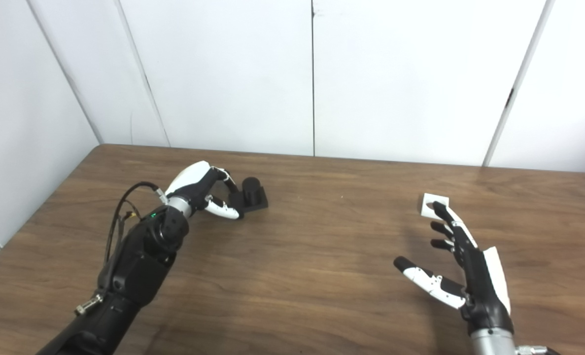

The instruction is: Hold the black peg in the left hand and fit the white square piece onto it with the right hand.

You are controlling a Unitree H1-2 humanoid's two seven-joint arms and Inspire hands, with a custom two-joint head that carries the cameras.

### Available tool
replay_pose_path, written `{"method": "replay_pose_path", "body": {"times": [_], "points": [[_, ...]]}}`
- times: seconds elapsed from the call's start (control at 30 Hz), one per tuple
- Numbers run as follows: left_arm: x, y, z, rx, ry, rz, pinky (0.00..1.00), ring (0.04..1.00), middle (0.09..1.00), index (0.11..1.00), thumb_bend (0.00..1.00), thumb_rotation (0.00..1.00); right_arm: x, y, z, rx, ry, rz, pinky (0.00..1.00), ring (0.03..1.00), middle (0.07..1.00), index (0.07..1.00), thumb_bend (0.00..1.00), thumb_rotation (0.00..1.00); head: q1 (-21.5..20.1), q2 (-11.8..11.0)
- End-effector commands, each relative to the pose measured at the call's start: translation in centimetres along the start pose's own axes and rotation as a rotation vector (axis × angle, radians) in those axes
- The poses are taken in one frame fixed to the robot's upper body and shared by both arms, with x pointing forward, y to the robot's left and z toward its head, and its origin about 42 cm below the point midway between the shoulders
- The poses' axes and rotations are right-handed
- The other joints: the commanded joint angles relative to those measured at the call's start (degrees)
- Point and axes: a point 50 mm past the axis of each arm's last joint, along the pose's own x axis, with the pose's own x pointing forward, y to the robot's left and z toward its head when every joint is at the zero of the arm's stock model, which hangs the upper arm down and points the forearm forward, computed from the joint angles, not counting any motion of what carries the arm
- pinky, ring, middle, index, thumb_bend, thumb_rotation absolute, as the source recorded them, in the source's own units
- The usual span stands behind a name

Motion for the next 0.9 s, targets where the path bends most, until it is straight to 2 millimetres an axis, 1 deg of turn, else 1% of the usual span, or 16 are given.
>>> {"method": "replay_pose_path", "body": {"times": [0.0,0.1,0.27,0.4,0.6,0.87], "points": [[0.0,-0.5,-0.2,0.018,-0.033,-0.031,1.0,0.956,0.898,0.49,0.52,0.07,0.7,-0.3,1.6,0.007,-0.093,-0.021,0.74,0.839,0.9,0.888,0.65,0.38,0.06,0.07],[0.0,-0.5,-0.3,0.019,-0.065,-0.045,1.0,0.955,0.903,0.49,0.52,0.07,0.7,-0.3,1.6,0.017,-0.095,-0.017,0.75,0.846,0.906,0.893,0.65,0.38,-0.21,0.13],[-0.2,-0.6,-0.4,0.022,-0.173,-0.083,1.0,0.952,0.898,0.491,0.52,0.07,0.7,-0.4,1.6,0.02,-0.102,-0.021,0.74,0.848,0.905,0.894,0.64,0.38,-0.84,0.24],[-0.7,-0.6,-0.1,0.038,-0.24,-0.101,1.0,0.959,0.896,0.491,0.52,0.07,0.8,-0.5,1.6,0.019,-0.109,-0.024,0.74,0.844,0.905,0.891,0.64,0.37,-1.29,0.33],[-1.4,-0.8,0.7,0.057,-0.327,-0.126,1.0,0.965,0.902,0.491,0.52,0.07,0.7,-0.4,1.6,0.026,-0.104,-0.025,0.74,0.847,0.908,0.89,0.64,0.38,-1.87,0.48],[-2.7,-1.3,2.9,0.112,-0.466,-0.179,1.0,0.992,0.918,0.492,0.52,0.08,0.6,-0.4,1.4,0.012,-0.108,-0.041,0.74,0.844,0.9,0.884,0.65,0.39,-3.35,1.0]]}}
